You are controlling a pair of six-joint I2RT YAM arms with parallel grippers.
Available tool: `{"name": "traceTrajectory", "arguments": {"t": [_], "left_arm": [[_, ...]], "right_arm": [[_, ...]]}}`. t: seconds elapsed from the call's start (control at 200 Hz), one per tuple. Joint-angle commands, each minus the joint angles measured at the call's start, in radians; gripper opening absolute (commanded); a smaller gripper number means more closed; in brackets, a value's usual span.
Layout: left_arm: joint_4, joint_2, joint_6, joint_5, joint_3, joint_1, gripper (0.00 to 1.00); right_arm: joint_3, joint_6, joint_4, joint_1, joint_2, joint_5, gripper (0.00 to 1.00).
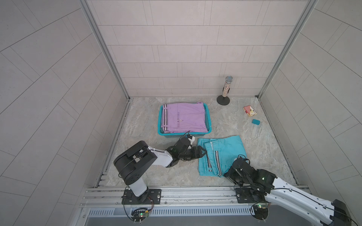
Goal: Put the folded long pants in the basket
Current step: Move the long pant to the center of the board.
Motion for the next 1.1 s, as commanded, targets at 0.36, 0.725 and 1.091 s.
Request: {"name": "traceTrajectory", "arguments": {"t": [0.36,0.725,1.091], "left_arm": [[-0.182,-0.045,0.010,-0.018,-0.080,0.008,0.00],[-0.797,-0.553,0.176,-0.080,-0.130,0.201,0.00],[-0.967,-0.704,0.246,0.002,-0.174,0.360,0.00]], "right_arm": [[0.194,-0.495,0.191,0.005,0.035,-0.138,0.57],[0.365,-0.727,0.136,0.004,0.036,-0.172,0.65],[0.413,-0.755,0.084,-0.060,0.309,0.017,0.88]]}}
